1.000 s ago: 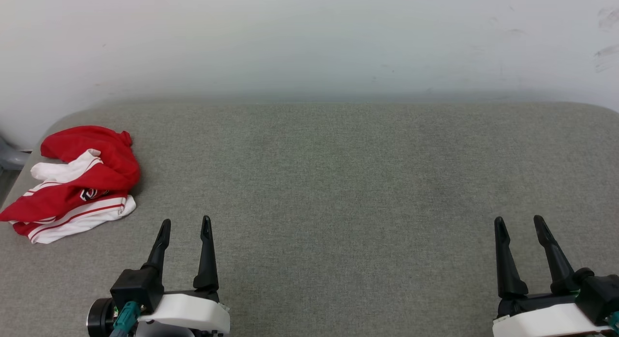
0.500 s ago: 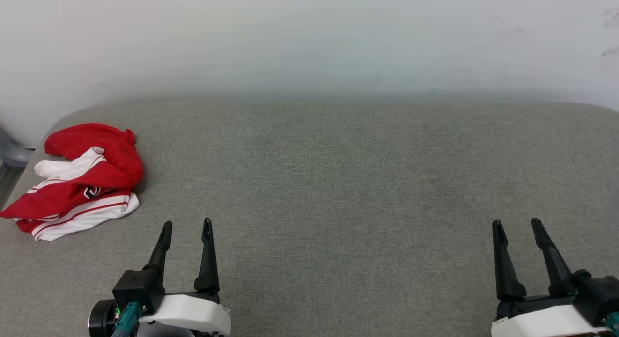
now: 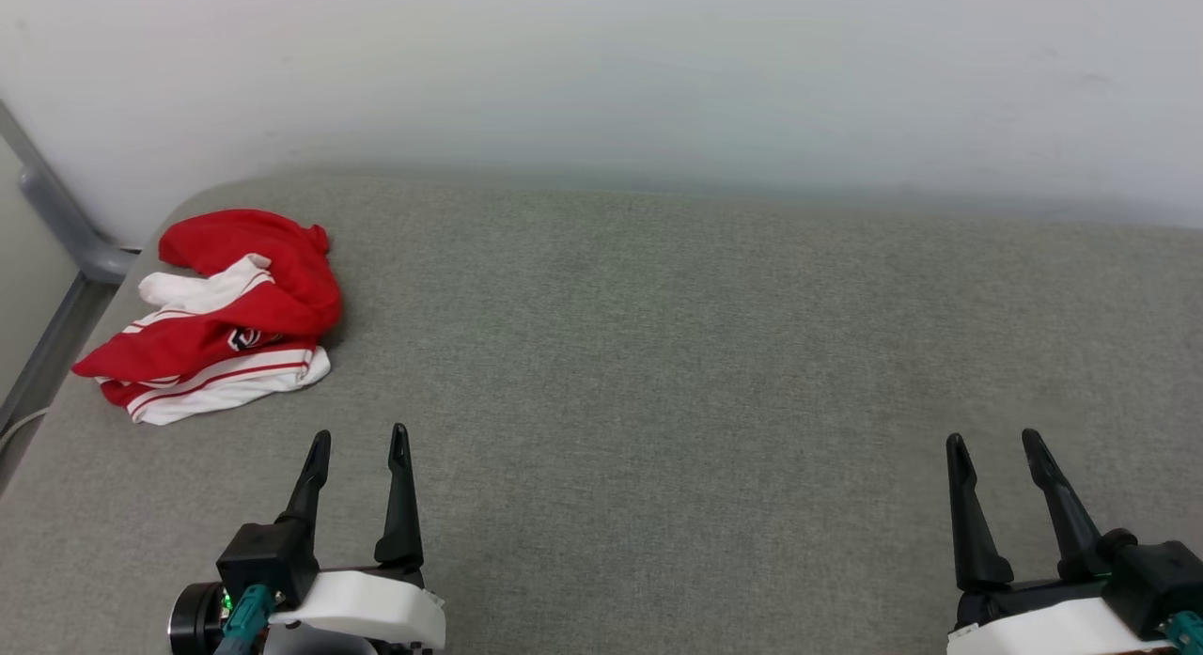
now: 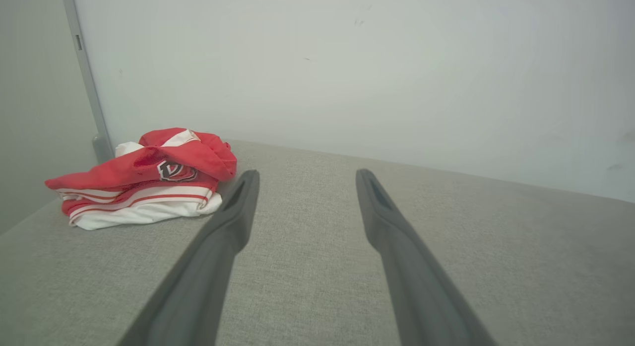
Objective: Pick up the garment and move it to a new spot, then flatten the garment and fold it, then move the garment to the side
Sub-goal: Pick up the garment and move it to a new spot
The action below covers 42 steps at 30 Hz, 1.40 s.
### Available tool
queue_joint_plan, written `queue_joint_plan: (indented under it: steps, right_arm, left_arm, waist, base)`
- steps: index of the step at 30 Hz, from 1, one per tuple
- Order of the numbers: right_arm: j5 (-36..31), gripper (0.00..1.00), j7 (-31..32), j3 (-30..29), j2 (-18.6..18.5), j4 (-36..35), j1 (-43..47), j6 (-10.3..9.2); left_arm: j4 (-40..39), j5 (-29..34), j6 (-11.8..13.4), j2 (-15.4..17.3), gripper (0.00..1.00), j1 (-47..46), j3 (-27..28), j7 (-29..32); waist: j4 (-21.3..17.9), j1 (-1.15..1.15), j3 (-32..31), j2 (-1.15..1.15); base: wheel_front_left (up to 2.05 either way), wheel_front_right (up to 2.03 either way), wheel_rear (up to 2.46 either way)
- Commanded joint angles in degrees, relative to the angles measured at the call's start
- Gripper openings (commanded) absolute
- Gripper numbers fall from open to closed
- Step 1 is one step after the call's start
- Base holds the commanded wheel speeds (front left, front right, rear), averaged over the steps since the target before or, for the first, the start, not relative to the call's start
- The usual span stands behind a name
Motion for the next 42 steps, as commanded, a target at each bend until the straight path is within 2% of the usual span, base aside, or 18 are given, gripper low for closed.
queue_joint_plan:
  steps: [1,27,34,42]
  right_arm:
    - [-0.24,1.0,-0.12,0.24,0.0,-0.07,0.1,-0.02]
    - [-1.95,1.0,-0.12,1.29,0.0,-0.88,-0.56,-0.02]
    - [-2.21,1.0,-0.12,1.49,0.0,-0.66,-0.89,-0.03]
    - [-2.45,1.0,-0.12,1.68,0.0,-0.77,-0.65,-0.03]
  left_arm:
    - [0.13,-0.12,0.26,-0.06,1.0,-0.37,0.3,-0.16]
    - [0.49,-1.98,1.39,-0.06,1.0,0.02,2.55,-0.16]
    - [0.68,-3.33,1.21,-0.07,1.0,0.61,3.53,-0.16]
    - [0.87,-3.85,1.1,-0.06,1.0,0.62,3.7,-0.16]
  waist:
    - [1.52,0.0,0.18,0.0]
    - [17.95,0.0,1.58,0.0]
    - [20.34,0.0,1.7,0.0]
    - [21.03,0.0,1.83,0.0]
  base:
    - [0.0,0.0,0.0]
    - [0.0,0.0,0.0]
    - [0.0,0.0,0.0]
    - [0.0,0.0,0.0]
